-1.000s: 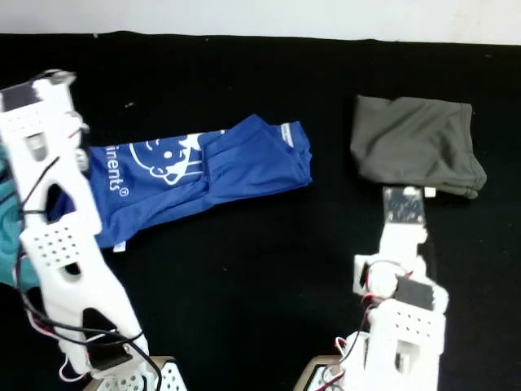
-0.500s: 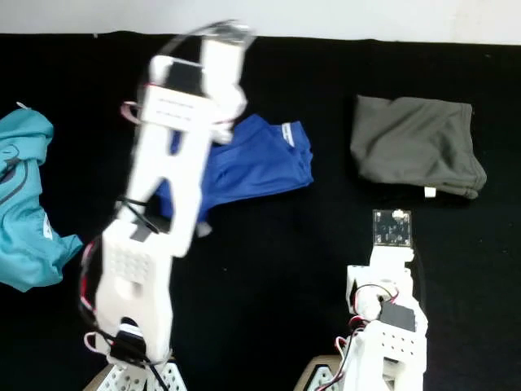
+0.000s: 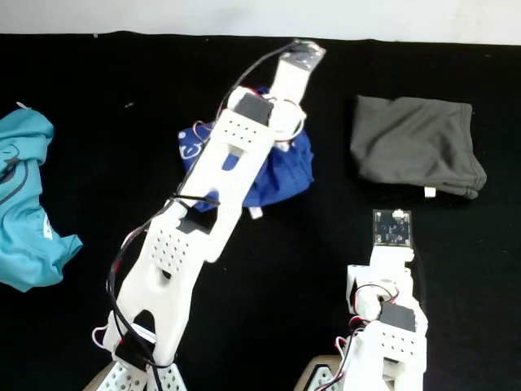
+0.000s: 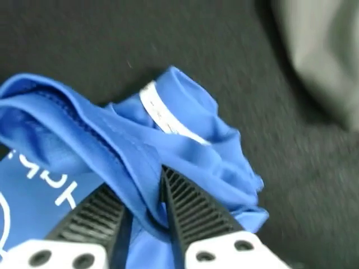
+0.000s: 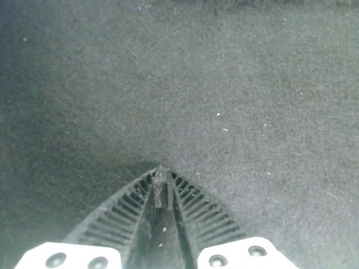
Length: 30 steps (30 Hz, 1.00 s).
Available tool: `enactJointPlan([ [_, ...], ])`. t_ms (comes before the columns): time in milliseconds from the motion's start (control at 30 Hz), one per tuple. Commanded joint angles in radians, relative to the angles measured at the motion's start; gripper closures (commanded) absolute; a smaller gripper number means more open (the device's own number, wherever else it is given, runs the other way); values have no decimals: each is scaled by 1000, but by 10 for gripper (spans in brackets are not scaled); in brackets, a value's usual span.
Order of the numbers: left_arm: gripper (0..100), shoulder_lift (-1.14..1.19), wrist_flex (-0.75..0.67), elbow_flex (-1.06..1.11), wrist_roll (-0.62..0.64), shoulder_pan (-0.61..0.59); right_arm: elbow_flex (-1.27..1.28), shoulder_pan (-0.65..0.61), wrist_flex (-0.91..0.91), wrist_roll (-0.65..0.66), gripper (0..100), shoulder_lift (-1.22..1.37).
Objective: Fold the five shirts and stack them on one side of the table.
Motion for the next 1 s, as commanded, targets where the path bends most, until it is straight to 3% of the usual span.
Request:
enactJointPlan([
  [0, 870, -15, -35, -15, 6, 15, 24, 5, -16, 5, 992, -8],
  [167, 787, -16, -15, -99, 8, -27, 25, 5, -16, 5, 992, -8],
  [300, 787, -15, 180, -194, 8, -90, 25, 5, -18, 5, 992, -8],
  [367, 824, -8, 273, -225, 5, -116, 25, 5, -18, 5, 992, -8],
  [467, 962, 1, 334, -193, 3, -130, 25, 5, -18, 5, 992, -8],
  [500, 1000, 13, 341, -168, 3, -125, 25, 5, -18, 5, 992, -8],
  [700, 970, 110, 336, -107, 6, -22, 25, 5, -18, 5, 992, -8],
  [967, 967, 136, 203, -136, 6, 77, 25, 5, -18, 5, 992, -8],
])
